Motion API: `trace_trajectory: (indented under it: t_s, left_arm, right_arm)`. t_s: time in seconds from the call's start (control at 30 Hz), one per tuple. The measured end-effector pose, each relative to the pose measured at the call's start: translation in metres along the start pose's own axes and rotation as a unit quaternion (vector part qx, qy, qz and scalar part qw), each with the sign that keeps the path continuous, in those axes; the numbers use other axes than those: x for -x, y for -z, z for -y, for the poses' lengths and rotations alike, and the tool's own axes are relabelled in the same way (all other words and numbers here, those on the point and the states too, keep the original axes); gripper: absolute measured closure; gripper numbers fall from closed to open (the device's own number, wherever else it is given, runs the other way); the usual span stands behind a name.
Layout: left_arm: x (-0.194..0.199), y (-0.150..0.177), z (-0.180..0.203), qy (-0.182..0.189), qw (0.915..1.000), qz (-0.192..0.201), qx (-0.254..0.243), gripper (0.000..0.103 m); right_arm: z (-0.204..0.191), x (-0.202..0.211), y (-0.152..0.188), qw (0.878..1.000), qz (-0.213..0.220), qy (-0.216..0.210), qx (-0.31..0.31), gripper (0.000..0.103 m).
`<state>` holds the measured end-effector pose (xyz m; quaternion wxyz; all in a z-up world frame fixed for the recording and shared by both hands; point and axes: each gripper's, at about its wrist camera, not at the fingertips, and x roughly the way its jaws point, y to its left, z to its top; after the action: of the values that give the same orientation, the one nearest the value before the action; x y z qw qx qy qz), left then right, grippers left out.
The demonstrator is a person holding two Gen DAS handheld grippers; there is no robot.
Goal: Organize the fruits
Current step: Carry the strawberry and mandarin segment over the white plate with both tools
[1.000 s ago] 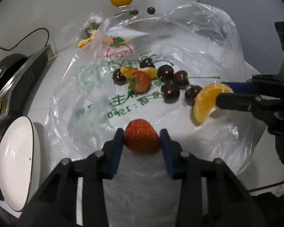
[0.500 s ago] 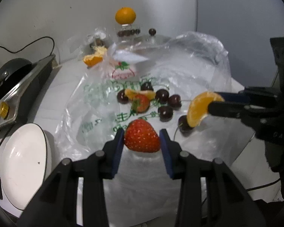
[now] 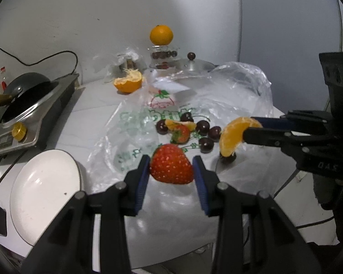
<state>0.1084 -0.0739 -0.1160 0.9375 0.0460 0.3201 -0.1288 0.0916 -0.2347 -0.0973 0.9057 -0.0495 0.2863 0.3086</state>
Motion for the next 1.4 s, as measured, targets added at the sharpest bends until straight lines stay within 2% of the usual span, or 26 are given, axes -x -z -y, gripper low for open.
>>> trace_trajectory:
  t_s: [0.9,1.4]
  left_arm:
    - [0.044,0.024,-0.075,-0.029,0.9978,0.034,0.048,0.064]
    - [0.052,0.044,-0.123,-0.049,0.9948,0.031,0.084,0.064]
  right_arm:
    - [-0.077,-0.032,-0.036,0.998,-0.001,-0.018,0.056,0.080]
    - [-0.119,-0.066,-0.053,0.995,-0.019,-0.045,0.084,0.080]
